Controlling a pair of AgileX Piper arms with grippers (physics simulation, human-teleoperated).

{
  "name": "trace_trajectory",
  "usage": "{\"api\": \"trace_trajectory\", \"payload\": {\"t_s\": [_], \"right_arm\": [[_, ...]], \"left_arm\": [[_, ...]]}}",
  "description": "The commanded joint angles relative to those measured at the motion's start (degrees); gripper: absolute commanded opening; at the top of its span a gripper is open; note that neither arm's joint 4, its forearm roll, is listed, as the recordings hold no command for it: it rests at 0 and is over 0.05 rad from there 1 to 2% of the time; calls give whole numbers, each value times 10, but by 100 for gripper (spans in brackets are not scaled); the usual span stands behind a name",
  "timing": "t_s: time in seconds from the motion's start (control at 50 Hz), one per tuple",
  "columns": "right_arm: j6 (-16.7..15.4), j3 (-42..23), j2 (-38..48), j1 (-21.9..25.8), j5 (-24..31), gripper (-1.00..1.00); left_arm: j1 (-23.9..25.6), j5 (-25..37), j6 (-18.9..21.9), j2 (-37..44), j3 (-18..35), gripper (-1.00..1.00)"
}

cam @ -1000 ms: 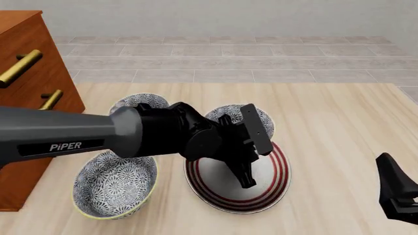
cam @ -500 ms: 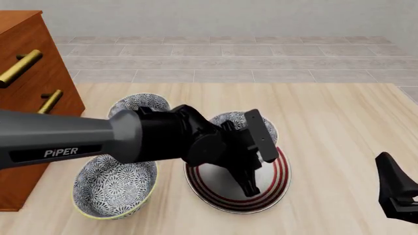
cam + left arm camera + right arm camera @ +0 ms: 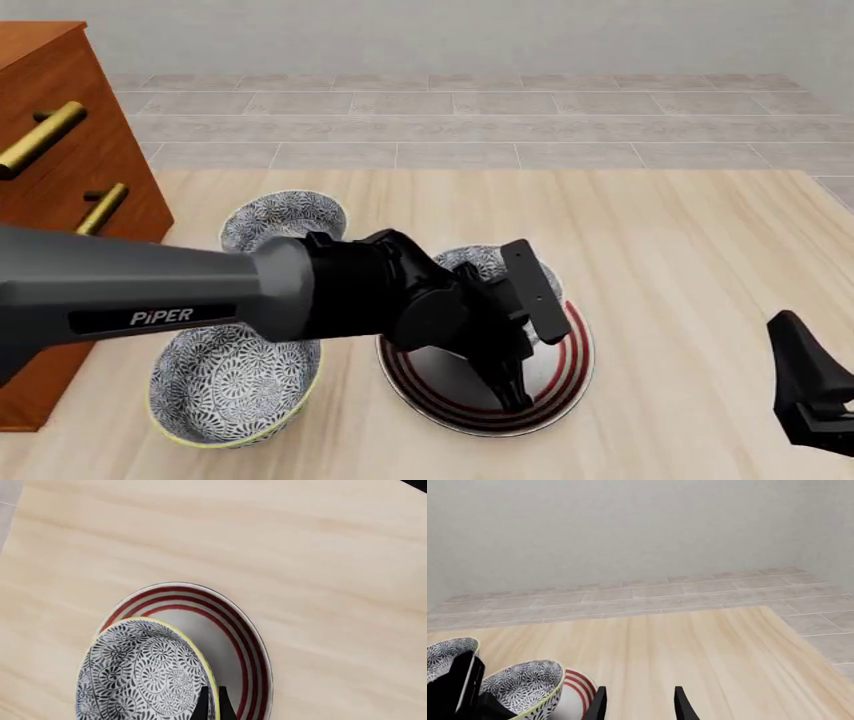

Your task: Put the bowl at the front on the plate.

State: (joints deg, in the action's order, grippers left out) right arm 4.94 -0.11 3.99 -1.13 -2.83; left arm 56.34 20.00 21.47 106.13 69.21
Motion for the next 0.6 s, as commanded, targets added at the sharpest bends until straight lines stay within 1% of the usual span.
{"api": "trace_trajectory", "payload": {"t_s": [0.02,0.38,0.6], "right_arm": [[1,1,-2,0,1,100],[1,1,-5,-1,4,100],[2,0,-8,-2,6,100]], "left_arm": [[3,-6,-7,8,0,-100],[8,-10,-11,5,-5,-100],[3,-13,-4,11,-8,-100]]}}
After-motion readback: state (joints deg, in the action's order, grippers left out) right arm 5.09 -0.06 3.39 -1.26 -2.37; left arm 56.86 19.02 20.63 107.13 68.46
